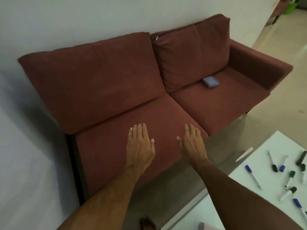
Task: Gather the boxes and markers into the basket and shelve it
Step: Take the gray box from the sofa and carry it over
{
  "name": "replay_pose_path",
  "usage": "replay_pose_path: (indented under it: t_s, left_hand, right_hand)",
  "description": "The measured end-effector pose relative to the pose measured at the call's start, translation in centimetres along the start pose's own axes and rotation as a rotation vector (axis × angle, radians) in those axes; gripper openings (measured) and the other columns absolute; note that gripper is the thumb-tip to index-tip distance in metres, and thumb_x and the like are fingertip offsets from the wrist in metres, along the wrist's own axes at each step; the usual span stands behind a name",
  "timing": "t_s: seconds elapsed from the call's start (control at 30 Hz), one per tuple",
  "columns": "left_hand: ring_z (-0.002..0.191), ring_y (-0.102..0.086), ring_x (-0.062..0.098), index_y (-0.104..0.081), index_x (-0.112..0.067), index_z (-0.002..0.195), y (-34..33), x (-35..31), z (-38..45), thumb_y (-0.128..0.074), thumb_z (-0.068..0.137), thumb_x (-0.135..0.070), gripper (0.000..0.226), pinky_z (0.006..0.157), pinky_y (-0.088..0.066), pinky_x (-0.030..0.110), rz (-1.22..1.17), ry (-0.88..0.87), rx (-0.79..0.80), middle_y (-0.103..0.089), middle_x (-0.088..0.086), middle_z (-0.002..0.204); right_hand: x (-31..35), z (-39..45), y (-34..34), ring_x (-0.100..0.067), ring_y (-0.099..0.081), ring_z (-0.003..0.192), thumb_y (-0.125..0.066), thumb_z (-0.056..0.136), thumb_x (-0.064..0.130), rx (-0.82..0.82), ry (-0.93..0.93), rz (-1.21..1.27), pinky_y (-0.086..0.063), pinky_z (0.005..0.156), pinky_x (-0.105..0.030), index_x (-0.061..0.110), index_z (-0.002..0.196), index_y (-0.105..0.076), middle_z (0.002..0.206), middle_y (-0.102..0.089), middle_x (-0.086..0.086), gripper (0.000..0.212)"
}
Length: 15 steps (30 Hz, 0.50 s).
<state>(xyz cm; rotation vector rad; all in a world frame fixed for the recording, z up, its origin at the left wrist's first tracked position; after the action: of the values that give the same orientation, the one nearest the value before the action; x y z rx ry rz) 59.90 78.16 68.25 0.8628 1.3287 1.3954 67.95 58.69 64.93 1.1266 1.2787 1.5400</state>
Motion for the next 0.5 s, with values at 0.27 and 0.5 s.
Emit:
replay_pose_path:
  t_s: [0.27, 0.5]
  left_hand:
    - [0.148, -0.038, 0.031, -0.036, 0.001, 0.153, 1.4, -1.8, 12.2, -0.049, 0.098, -0.036, 0.068, 0.127, -0.024, 0.047, -0.048, -0.05, -0.008, -0.045, 0.019, 0.155]
    - [0.149, -0.036, 0.032, -0.033, 0.001, 0.155, 2.0, -3.6, 21.9, -0.043, 0.1, -0.038, 0.068, 0.127, -0.023, 0.047, -0.086, -0.106, -0.018, -0.042, 0.02, 0.157]
  right_hand:
    - [-0.3, 9.4, 3.2, -0.037, -0.051, 0.129, -0.054, 0.101, 0.038, 0.02, -0.101, 0.002, -0.049, 0.105, -0.045, -0.004, 0.146, -0.044, 0.145, -0.049, -0.027, 0.063]
    - [-0.5, 18.0, 5.1, -0.036, -0.046, 0.135, -0.049, 0.103, 0.04, 0.004, -0.144, 0.004, -0.045, 0.111, -0.045, -0.002, 0.15, -0.039, 0.15, -0.044, -0.025, 0.064]
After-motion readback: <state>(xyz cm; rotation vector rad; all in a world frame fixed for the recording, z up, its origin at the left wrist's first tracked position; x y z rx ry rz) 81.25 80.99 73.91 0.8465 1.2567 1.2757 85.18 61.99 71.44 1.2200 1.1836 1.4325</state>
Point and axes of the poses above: each hand's wrist, its own z-axis towards the middle knuckle, its own y-axis out of the back of the hand, x = y × z, the point moved 9 cm from there along z, towards the middle knuckle
